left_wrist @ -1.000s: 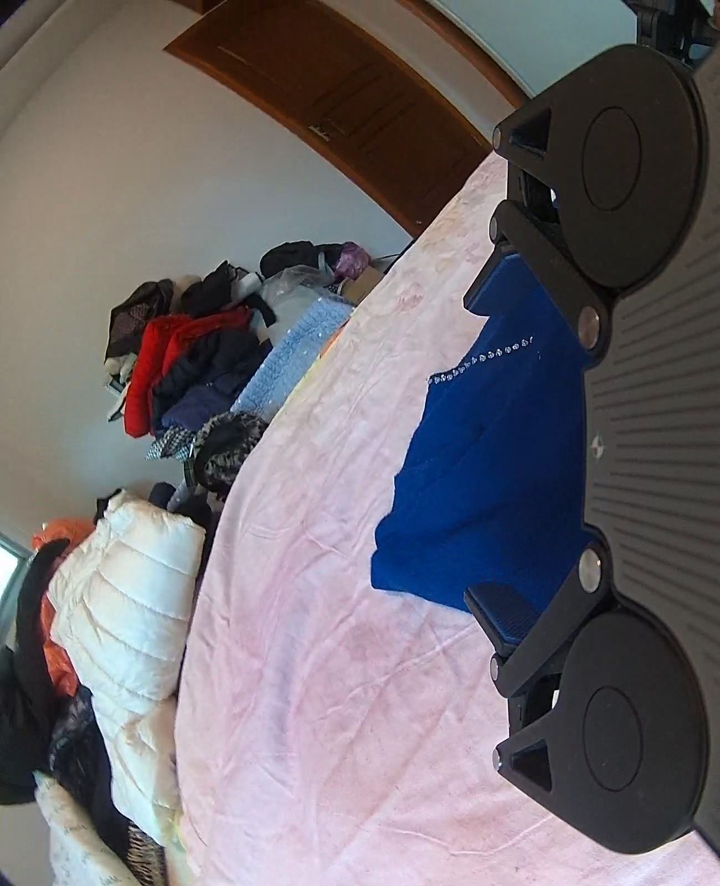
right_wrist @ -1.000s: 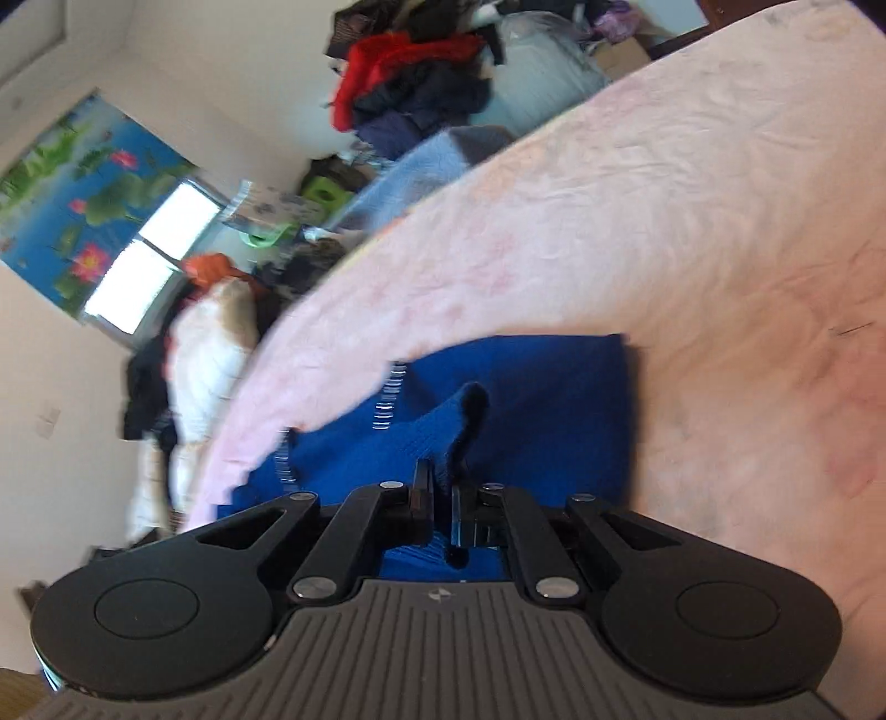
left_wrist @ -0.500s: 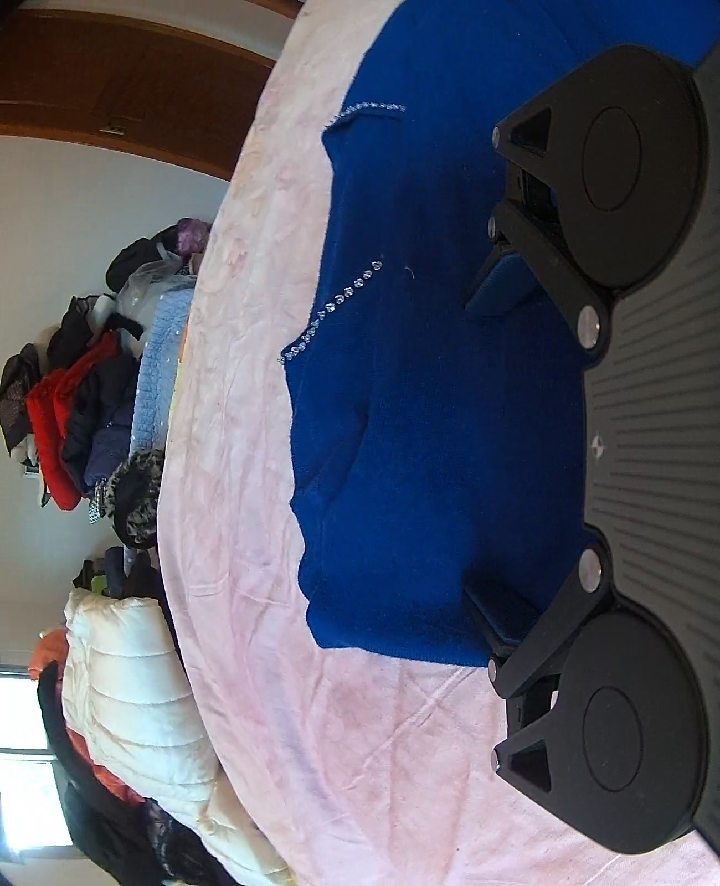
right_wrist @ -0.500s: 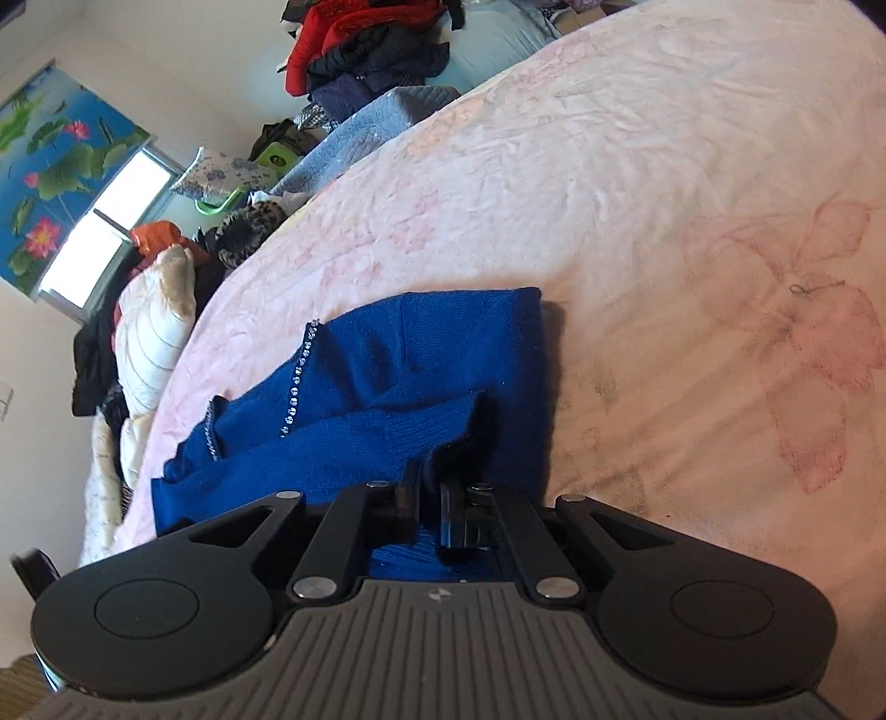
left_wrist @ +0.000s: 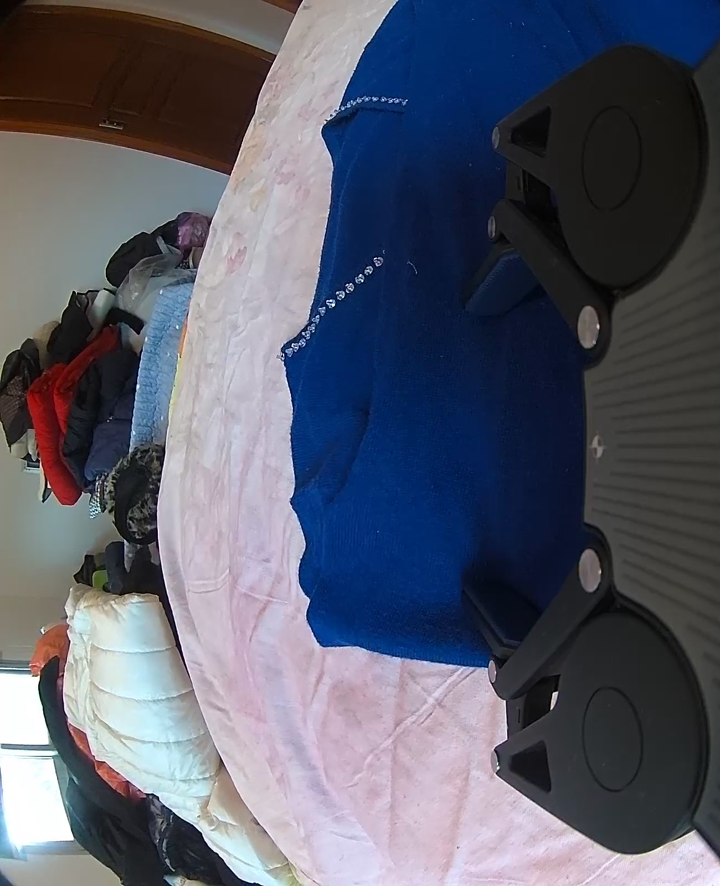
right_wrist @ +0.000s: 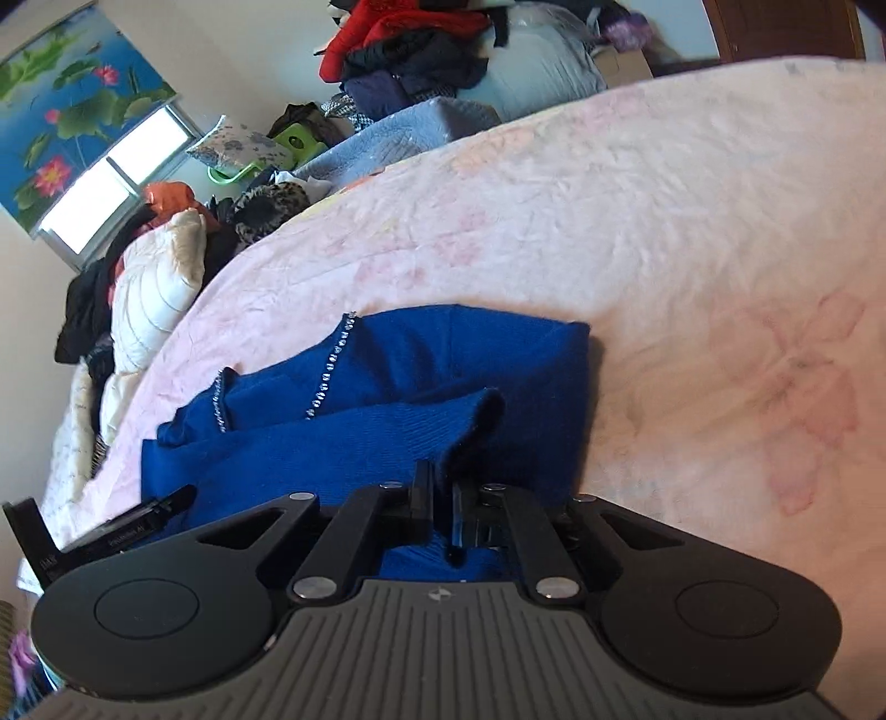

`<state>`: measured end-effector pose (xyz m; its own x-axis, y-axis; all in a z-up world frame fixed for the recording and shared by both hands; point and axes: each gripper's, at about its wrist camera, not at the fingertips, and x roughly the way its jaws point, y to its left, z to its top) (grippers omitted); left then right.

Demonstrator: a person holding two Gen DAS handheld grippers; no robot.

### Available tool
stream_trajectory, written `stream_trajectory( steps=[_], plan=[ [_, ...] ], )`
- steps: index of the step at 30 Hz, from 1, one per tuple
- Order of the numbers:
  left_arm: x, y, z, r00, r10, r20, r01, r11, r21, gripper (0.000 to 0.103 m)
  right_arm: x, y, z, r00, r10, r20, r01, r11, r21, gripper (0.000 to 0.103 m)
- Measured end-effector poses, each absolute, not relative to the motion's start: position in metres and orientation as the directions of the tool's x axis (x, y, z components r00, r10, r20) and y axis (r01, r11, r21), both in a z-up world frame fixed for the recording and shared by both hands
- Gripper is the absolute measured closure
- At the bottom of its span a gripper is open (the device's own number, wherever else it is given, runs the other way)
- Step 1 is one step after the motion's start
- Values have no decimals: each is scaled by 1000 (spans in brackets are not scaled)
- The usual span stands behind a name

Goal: Fold small clothes
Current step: 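Lower the hem onto the folded sweater and open the right gripper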

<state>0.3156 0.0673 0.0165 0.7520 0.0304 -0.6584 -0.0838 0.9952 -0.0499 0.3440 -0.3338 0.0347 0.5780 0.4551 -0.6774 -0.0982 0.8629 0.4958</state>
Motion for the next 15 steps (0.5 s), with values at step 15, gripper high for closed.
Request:
stream_trajectory(
  steps=[15],
  plan=[
    [315,69,16,753,29,-657,-84,995,-53,0,368,-343,30,580,436,-688,-50,862,505,63]
  ],
)
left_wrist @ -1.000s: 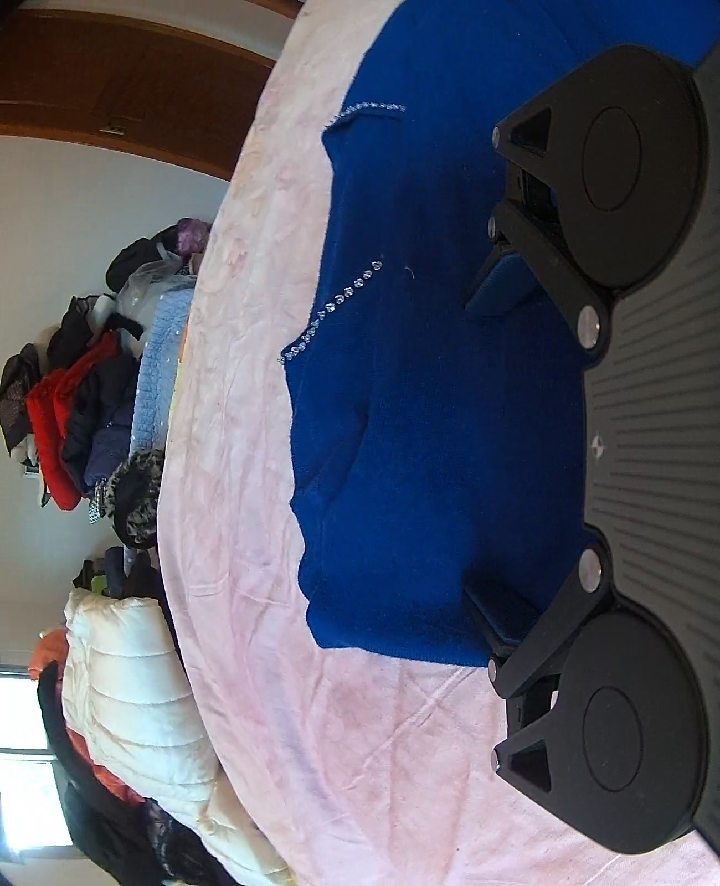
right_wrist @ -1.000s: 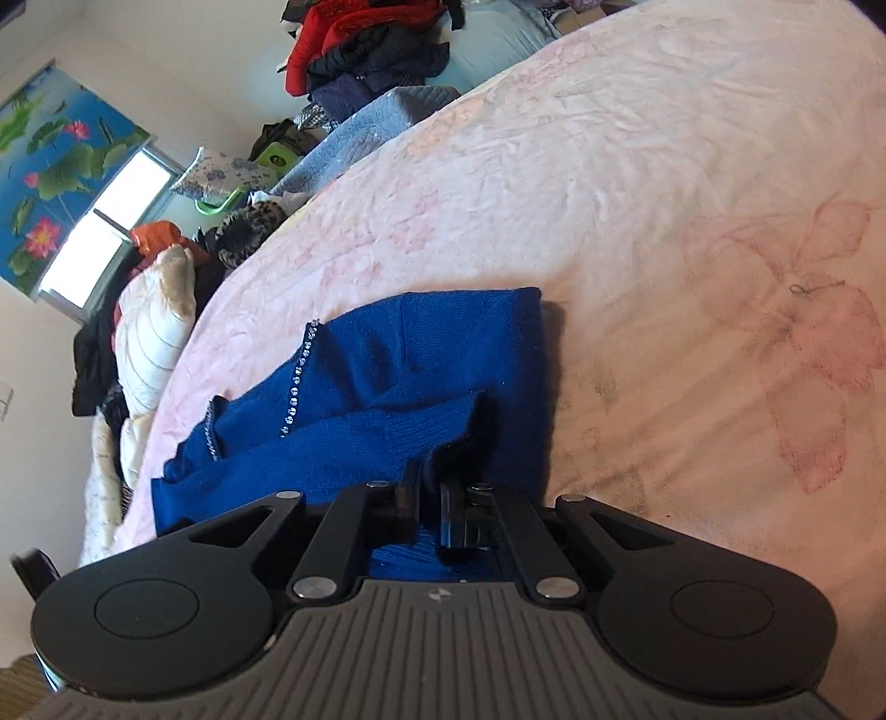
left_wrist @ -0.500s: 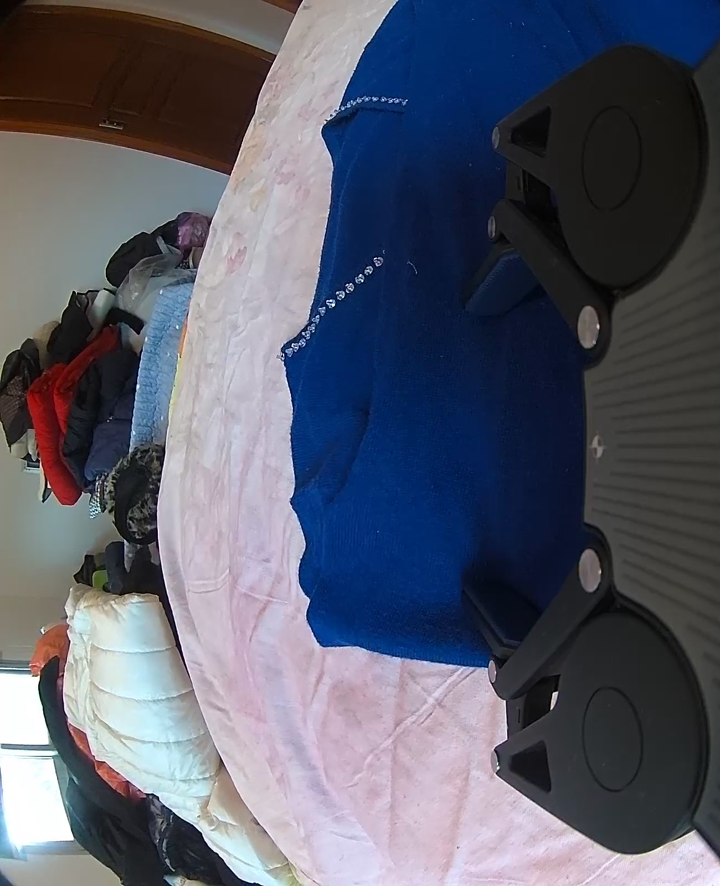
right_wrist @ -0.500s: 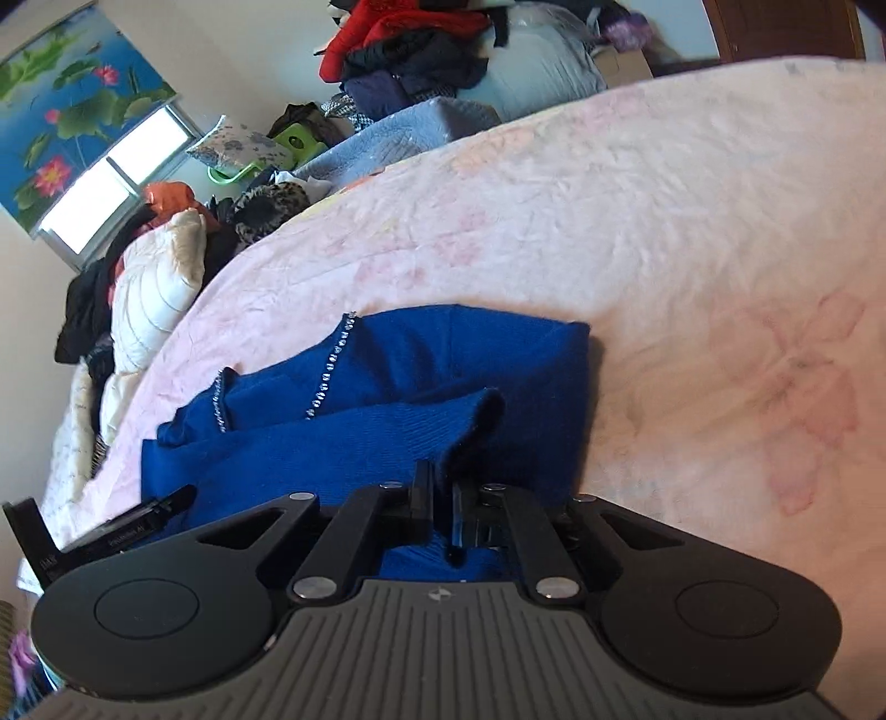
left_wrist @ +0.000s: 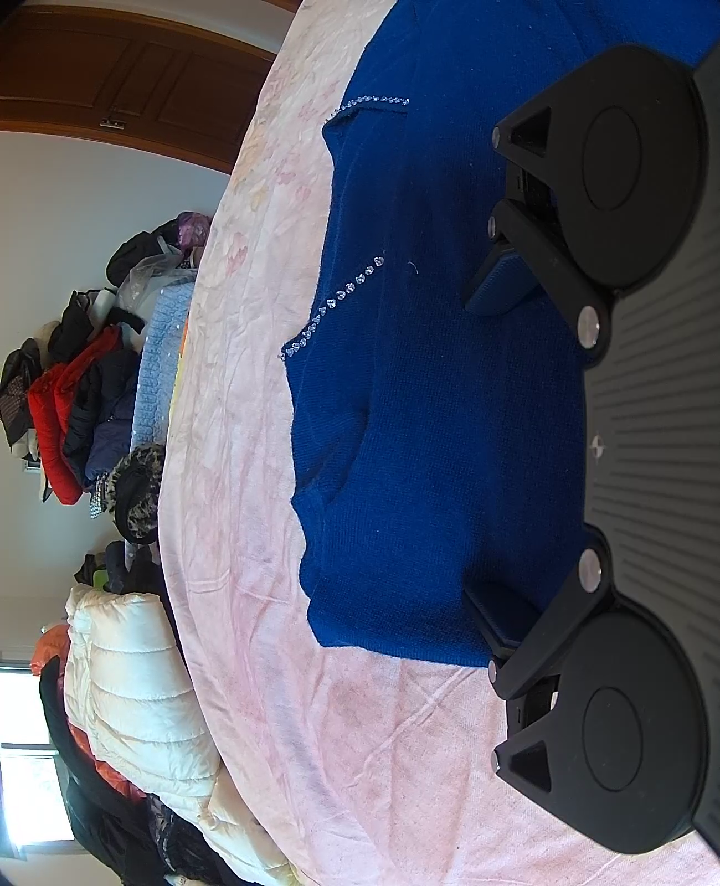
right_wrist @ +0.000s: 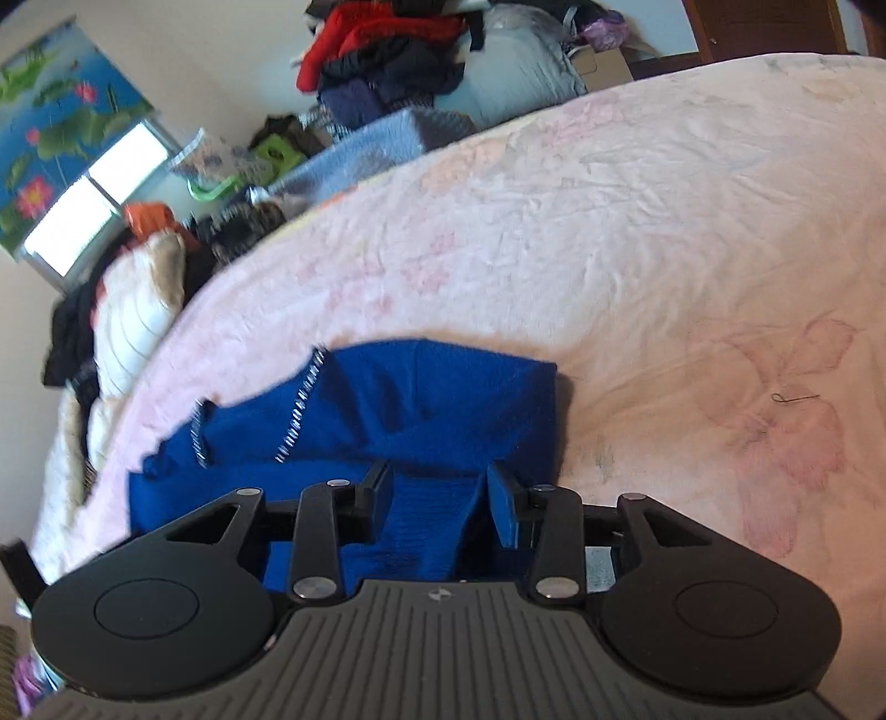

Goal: Fold small clothes
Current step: 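Lower the hem onto the folded sweater and open the right gripper, then withdraw both grippers and reposition them above the folded sweater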

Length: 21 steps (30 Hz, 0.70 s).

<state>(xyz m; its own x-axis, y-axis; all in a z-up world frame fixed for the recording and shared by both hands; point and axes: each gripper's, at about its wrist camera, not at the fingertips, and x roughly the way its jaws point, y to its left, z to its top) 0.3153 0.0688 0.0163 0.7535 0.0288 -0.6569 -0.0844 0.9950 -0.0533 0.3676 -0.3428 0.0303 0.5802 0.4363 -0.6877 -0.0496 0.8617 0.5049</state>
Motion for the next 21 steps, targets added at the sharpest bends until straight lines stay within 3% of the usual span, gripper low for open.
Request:
stream_trajectory(
  steps=[1,3,4,6,9,10,13,15,17,21],
  plan=[
    [315,69,16,754,29,-657,-84,995,-54,0,369,-339,28,577,428,-696,-60,871,487,64],
    [316,69,16,753,29,-657,-84,995,-53,0,368,-332,27,581,395,-712,-87,900,428,80],
    [316,69,16,753,29,-657,-84,995,-53,0,367,-331,28,579,361,-731,-77,917,392,94],
    [316,69,16,753,29,-657,-85,995,-53,0,366,-339,30,584,345,-735,-70,923,377,98],
    [316,69,16,753,29,-657,-85,995,-53,0,361,-353,31,593,333,-733,-44,923,383,95],
    [316,69,16,754,29,-657,-85,995,-54,0,356,-355,35,614,324,-720,-42,924,381,88],
    [316,68,16,753,30,-657,-85,995,-52,0,340,-351,49,665,343,-664,-88,918,386,85],
    [315,69,16,753,29,-657,-85,995,-53,0,337,-338,58,679,358,-641,-139,920,367,77],
    [316,68,16,753,31,-658,-85,995,-50,0,339,-320,61,663,376,-647,-190,921,341,64],
    [316,68,16,751,39,-659,-87,995,-40,0,348,-287,46,579,375,-724,-244,927,285,63]
  ],
)
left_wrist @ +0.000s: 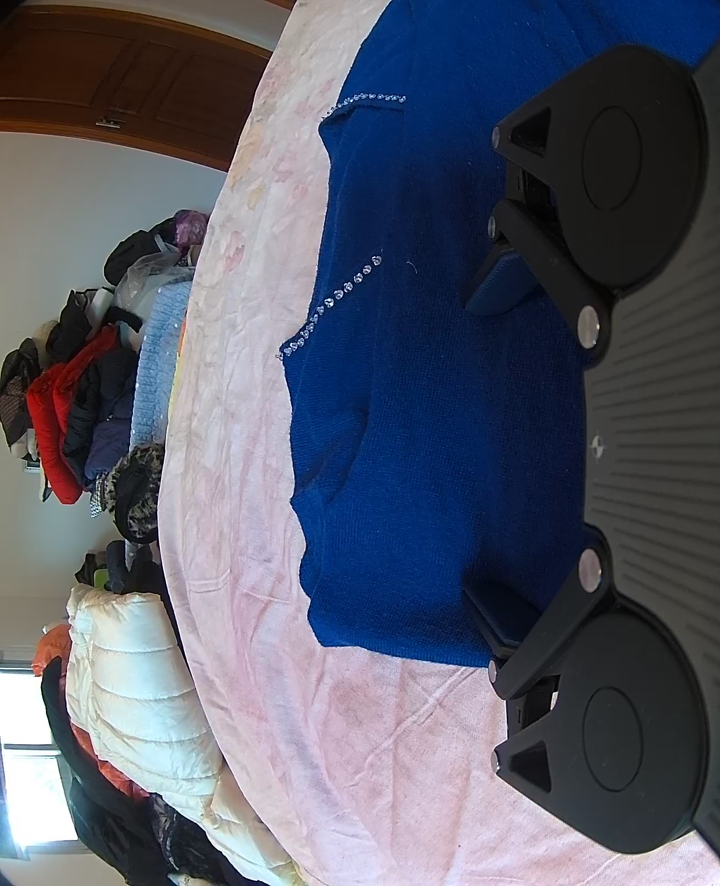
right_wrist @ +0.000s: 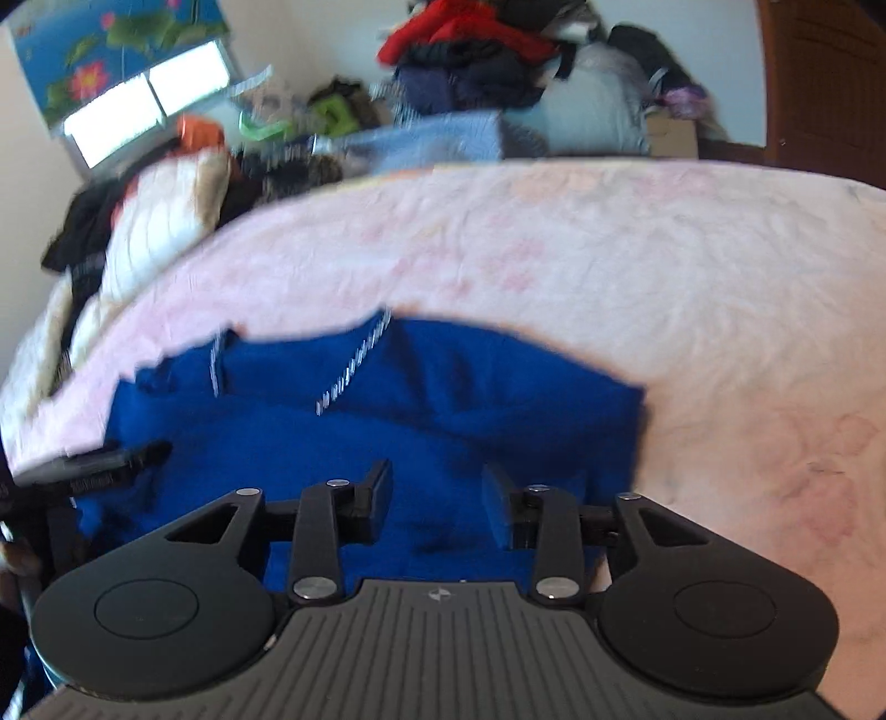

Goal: Fold small clothes
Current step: 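Withdraw both grippers and reposition them above the folded sweater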

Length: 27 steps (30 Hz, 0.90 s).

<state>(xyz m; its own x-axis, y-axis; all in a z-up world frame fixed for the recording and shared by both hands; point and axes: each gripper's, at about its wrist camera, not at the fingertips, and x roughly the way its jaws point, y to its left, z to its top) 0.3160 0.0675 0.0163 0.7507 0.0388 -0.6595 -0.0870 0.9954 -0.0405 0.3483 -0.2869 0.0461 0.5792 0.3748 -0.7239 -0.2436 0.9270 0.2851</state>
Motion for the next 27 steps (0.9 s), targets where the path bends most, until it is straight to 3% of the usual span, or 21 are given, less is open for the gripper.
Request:
stream_trajectory(
  steps=[2,7,13,17,22,25,27],
  plan=[
    [317,67,16,749,44,-661,-88,996,-33,0,343,-274,35,563,327,-759,-273,941,202,64],
    [317,66,16,749,45,-661,-88,996,-32,0,320,-269,33,615,294,-732,-338,937,92,63],
    [317,66,16,750,42,-660,-88,995,-36,0,302,-263,55,632,307,-712,-347,933,94,53],
    [317,66,16,750,42,-660,-88,995,-37,0,300,-259,35,592,284,-755,-364,929,64,48],
    [317,66,16,750,42,-660,-88,995,-37,0,290,-261,28,618,331,-713,-396,914,82,36],
    [317,66,17,751,43,-659,-89,995,-36,0,283,-253,31,641,295,-709,-382,923,40,34],
    [312,67,18,759,49,-649,-100,994,-43,0,273,-256,40,656,309,-688,-333,937,103,35]
  ],
)
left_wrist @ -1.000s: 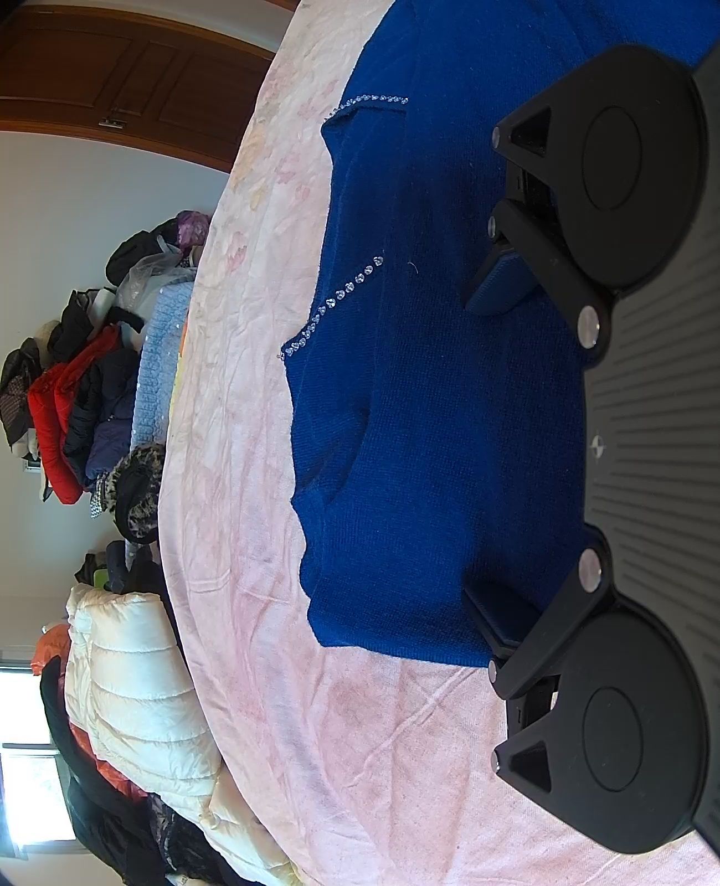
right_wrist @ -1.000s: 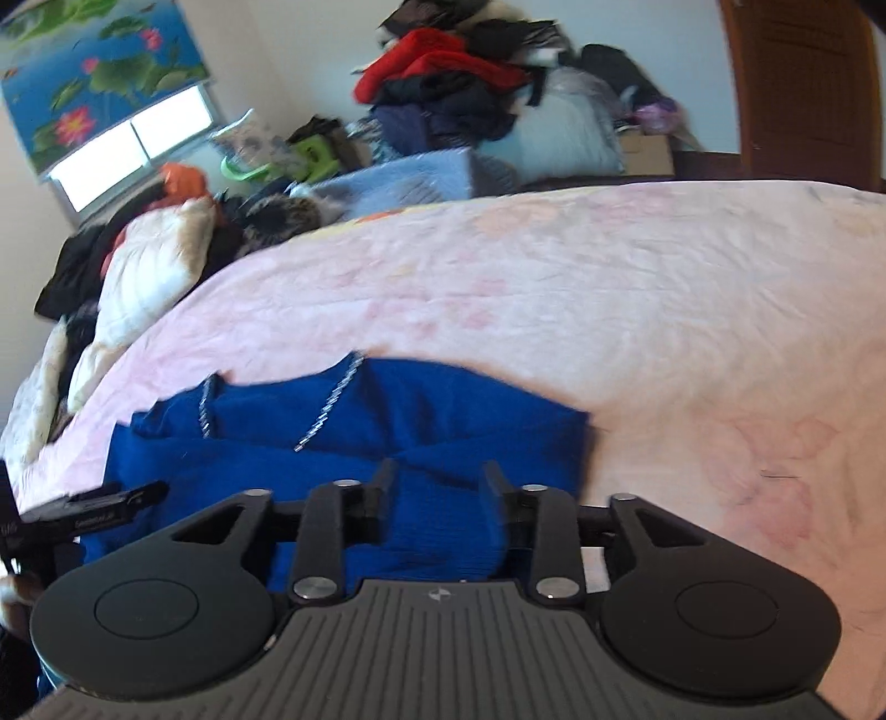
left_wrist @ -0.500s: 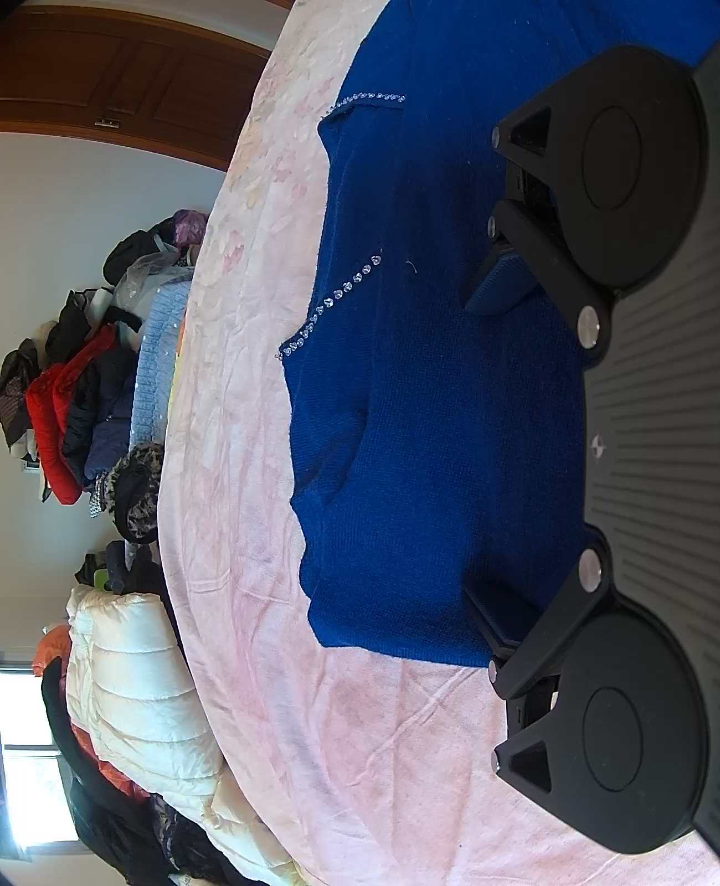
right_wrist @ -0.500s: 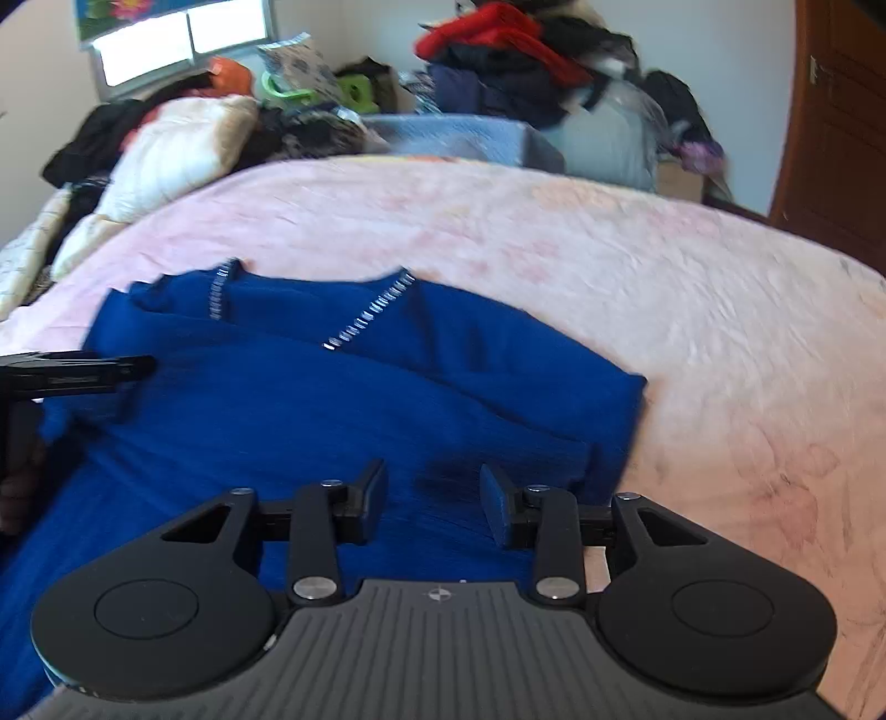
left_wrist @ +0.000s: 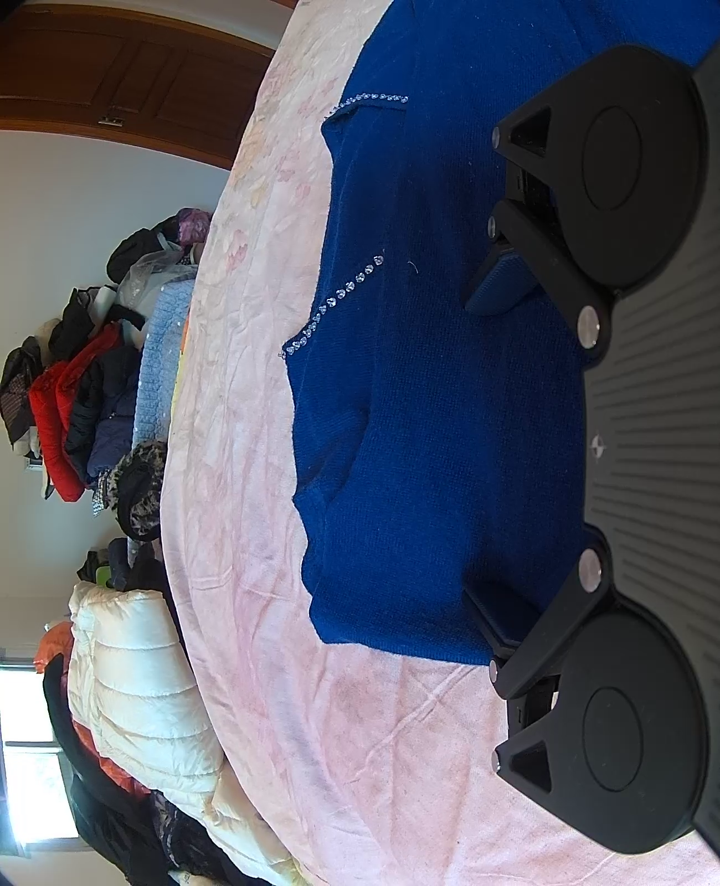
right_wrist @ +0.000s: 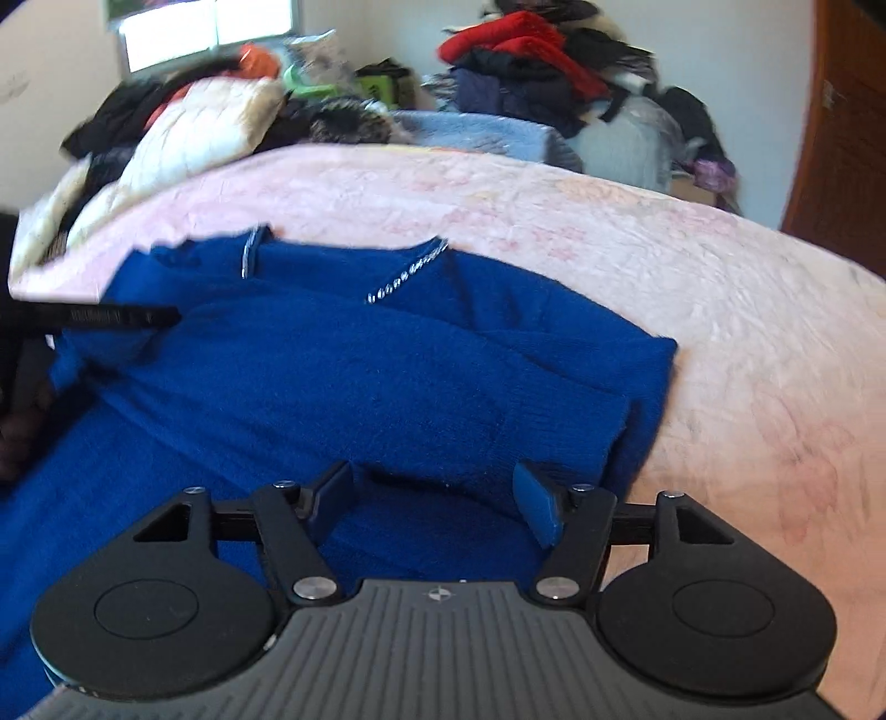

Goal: Fold small clothes
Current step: 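Withdraw both grippers and reposition them above the folded sweater, then roll the left gripper and close it on the sweater's folded end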

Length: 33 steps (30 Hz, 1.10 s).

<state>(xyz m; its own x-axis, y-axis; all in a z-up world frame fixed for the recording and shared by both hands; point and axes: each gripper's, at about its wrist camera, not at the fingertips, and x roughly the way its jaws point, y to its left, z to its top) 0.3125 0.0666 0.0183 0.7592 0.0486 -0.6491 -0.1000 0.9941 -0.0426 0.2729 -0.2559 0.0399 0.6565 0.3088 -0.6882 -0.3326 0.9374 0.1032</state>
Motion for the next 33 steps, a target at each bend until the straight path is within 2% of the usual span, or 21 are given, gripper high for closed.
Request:
stream_trajectory(
  steps=[2,4,7,9,11,13,17,21,27,28,33],
  plan=[
    [299,63,25,775,100,-624,-133,991,-7,0,253,-260,48,659,381,-649,-335,921,200,34],
    [276,57,34,786,119,-607,-142,990,10,0,233,-255,49,636,410,-654,-362,907,216,33],
    [238,44,43,772,-10,-636,-42,997,-67,0,198,-238,41,623,376,-686,-408,904,126,32],
    [219,32,41,741,-46,-670,0,998,-68,0,179,-228,34,626,350,-697,-427,901,68,30],
    [209,22,32,712,-42,-701,30,999,-29,0,169,-223,26,621,330,-711,-425,904,48,18],
    [204,16,19,696,-11,-718,50,998,33,0,160,-220,22,630,327,-704,-433,901,31,12],
    [182,23,24,691,-5,-723,30,999,21,0,151,-218,34,631,298,-716,-397,917,33,16],
    [142,27,26,677,-27,-735,68,997,27,0,122,-224,52,663,365,-653,-420,904,79,13],
    [80,35,21,700,-1,-714,67,996,64,0,80,-207,26,628,293,-721,-502,861,-87,11],
    [71,38,23,700,5,-714,55,997,61,0,72,-212,26,653,308,-692,-493,867,-79,9],
    [26,41,22,672,-54,-739,100,995,18,0,53,-225,36,631,318,-707,-444,896,7,9]
  ],
)
